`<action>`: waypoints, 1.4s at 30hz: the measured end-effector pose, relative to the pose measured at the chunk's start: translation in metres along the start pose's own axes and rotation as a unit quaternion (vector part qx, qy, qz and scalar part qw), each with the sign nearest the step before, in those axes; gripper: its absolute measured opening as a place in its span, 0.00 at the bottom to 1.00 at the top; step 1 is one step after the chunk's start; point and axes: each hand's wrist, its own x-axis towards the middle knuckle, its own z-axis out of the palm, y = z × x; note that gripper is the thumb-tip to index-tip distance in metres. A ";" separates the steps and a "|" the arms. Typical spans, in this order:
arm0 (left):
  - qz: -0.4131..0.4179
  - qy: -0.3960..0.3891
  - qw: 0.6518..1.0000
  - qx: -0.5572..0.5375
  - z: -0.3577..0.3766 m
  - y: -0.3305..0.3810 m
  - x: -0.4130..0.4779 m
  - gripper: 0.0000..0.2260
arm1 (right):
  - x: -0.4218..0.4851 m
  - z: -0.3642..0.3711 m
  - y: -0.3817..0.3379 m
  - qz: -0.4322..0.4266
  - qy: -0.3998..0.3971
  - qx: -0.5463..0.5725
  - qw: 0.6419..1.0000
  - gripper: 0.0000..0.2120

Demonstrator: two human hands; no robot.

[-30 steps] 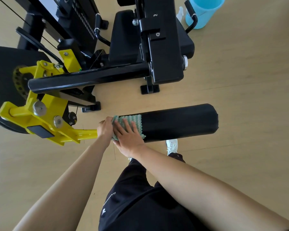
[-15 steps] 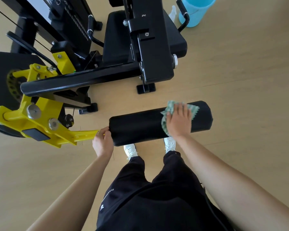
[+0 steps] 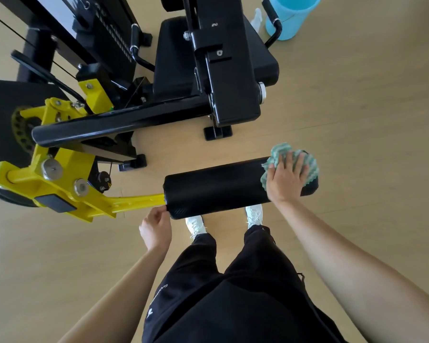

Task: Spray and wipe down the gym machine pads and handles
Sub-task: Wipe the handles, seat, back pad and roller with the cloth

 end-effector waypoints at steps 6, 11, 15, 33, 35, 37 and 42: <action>-0.043 -0.013 0.999 0.002 -0.011 0.028 0.038 0.12 | -0.045 0.019 -0.078 -0.182 -0.077 -0.016 0.980 0.29; -0.096 -0.089 0.987 -0.095 -0.004 0.056 0.069 0.22 | -0.075 0.036 -0.156 -0.316 -0.156 -0.049 0.935 0.28; -0.112 -0.089 0.984 -0.107 0.005 0.065 0.069 0.24 | -0.089 0.050 -0.196 -0.355 -0.196 -0.074 0.911 0.28; 0.016 -0.045 0.998 -0.037 0.017 0.022 0.015 0.20 | 0.019 -0.016 -0.002 0.008 -0.046 -0.062 0.997 0.29; 0.016 -0.049 0.997 -0.052 0.014 0.014 0.009 0.21 | 0.026 -0.020 0.011 0.035 -0.038 -0.053 0.997 0.29; 0.003 -0.044 0.996 -0.072 0.012 0.008 0.004 0.21 | 0.028 -0.022 0.017 0.056 -0.041 -0.046 0.997 0.28; -0.047 -0.028 0.993 -0.100 0.010 -0.002 -0.007 0.13 | 0.010 -0.013 -0.014 0.006 -0.077 -0.035 0.996 0.26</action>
